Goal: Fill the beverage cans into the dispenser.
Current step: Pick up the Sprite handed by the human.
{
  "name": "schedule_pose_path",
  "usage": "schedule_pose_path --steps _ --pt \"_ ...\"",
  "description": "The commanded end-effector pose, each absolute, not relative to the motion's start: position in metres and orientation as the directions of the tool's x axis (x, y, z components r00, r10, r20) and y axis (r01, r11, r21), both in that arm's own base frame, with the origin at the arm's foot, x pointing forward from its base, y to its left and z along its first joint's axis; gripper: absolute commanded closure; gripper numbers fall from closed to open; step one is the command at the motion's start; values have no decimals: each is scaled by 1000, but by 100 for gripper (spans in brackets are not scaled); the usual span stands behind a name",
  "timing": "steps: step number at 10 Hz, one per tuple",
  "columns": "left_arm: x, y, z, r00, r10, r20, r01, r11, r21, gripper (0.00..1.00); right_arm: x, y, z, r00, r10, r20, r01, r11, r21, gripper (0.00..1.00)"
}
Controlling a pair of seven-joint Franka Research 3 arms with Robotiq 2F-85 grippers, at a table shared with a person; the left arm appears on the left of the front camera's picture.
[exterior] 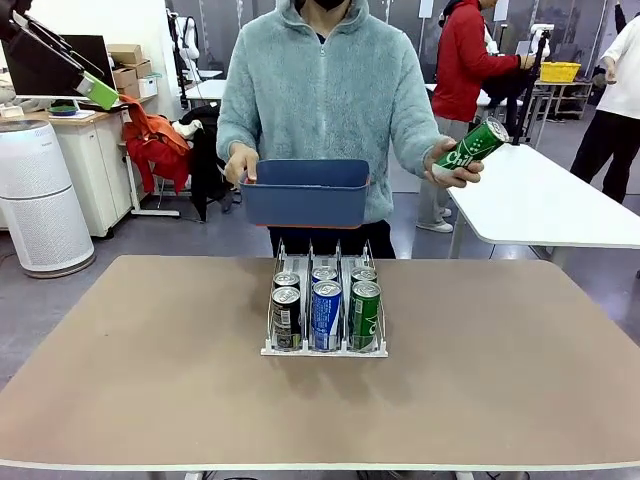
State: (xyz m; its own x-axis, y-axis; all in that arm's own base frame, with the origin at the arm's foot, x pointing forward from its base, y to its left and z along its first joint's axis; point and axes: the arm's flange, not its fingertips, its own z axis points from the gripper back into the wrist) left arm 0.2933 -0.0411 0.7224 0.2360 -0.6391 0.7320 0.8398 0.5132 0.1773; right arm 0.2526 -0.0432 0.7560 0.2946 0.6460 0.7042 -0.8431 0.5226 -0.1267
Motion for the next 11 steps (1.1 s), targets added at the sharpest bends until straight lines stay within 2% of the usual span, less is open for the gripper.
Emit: schedule_pose_path --steps 1,11 --pt "293 -41 722 236 -640 731 841 511 176 0 253 -42 756 294 648 702 -844 521 -129 0" --pt "293 -41 722 236 -640 731 841 511 176 0 253 -42 756 294 648 702 -844 521 -129 0"
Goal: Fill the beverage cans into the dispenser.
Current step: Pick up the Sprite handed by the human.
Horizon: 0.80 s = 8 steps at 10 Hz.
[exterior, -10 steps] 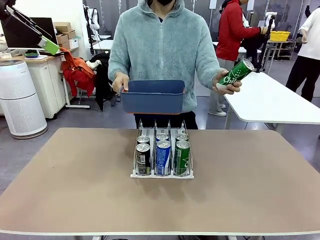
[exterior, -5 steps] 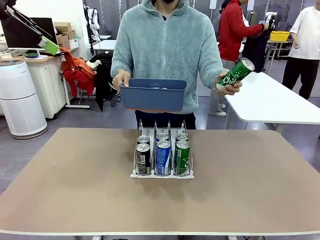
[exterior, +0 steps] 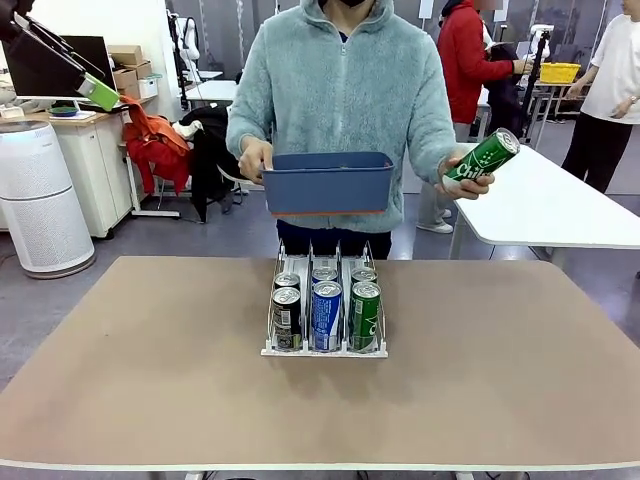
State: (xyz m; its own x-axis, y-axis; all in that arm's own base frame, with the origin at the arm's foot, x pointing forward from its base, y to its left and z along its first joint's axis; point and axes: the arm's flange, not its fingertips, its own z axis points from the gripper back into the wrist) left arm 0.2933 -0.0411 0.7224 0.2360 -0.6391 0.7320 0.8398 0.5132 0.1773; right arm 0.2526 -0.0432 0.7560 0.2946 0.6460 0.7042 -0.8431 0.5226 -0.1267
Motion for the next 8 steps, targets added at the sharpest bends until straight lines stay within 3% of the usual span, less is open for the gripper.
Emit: schedule_pose_path --steps 1,8 --pt "293 -41 722 236 -640 731 841 511 176 0 253 -42 756 294 648 702 -844 521 -129 0" --pt "293 -41 722 236 -640 731 841 511 176 0 294 -43 751 259 644 720 -869 480 -117 0"
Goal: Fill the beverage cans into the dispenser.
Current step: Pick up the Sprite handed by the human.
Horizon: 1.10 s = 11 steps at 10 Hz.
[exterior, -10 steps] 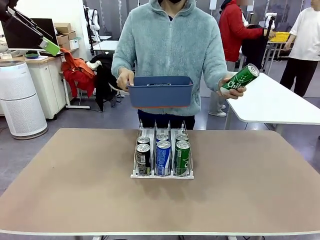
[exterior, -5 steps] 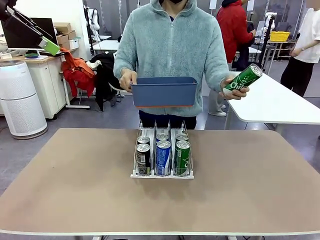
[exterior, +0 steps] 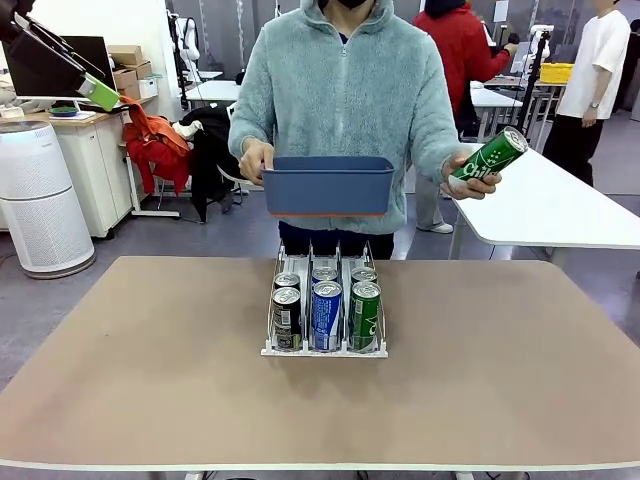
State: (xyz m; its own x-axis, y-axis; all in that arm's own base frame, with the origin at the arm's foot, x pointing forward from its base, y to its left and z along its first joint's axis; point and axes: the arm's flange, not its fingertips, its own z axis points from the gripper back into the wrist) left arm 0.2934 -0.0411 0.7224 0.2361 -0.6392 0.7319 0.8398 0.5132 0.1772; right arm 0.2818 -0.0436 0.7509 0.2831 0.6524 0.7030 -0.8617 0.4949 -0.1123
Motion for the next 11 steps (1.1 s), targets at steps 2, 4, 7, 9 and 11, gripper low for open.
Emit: schedule_pose_path --steps 2,4,7,9,11 --pt "293 -41 722 236 -640 731 841 511 176 0 329 -43 743 259 644 720 -887 453 -86 0" --pt "293 -41 722 236 -640 731 841 511 176 0 342 -31 732 275 668 691 -891 447 -77 0" --pt "293 -41 722 236 -640 731 841 511 176 0 368 -9 711 296 683 668 -859 497 -128 0" --pt "293 -41 722 236 -640 731 841 511 176 0 383 4 698 307 682 664 -861 496 -111 0" --pt "293 -41 722 236 -640 731 841 511 176 0 396 16 683 314 682 660 -861 498 -105 0"
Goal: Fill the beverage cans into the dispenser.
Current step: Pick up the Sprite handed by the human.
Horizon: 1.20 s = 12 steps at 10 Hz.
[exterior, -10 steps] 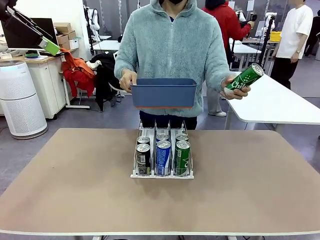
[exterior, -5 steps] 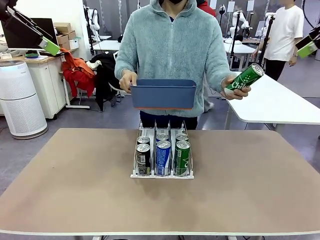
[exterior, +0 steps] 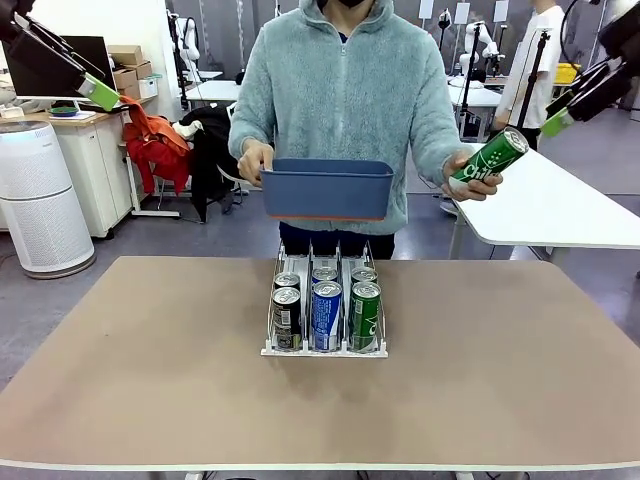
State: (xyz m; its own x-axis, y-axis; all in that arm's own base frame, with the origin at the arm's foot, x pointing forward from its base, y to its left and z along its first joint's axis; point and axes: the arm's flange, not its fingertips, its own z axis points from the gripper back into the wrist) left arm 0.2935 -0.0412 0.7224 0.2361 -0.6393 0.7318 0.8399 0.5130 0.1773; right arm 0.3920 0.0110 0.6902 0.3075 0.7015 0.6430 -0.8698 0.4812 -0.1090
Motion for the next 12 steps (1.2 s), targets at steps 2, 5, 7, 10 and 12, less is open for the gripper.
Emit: schedule_pose_path --steps 2,5,7,10,12 --pt "293 -41 722 236 -640 731 841 511 176 0 403 25 672 304 689 658 -867 486 -108 0" --pt "293 -41 722 236 -640 731 841 511 176 0 412 33 662 306 691 654 -869 484 -105 0" --pt "293 -41 722 236 -640 731 841 511 176 0 410 32 666 302 690 657 -900 434 -41 0" --pt "293 -41 722 236 -640 731 841 511 176 0 410 30 664 320 707 631 -871 481 -97 0" --pt "293 -41 722 236 -640 731 841 511 176 0 415 29 664 334 697 634 -874 481 -68 0"
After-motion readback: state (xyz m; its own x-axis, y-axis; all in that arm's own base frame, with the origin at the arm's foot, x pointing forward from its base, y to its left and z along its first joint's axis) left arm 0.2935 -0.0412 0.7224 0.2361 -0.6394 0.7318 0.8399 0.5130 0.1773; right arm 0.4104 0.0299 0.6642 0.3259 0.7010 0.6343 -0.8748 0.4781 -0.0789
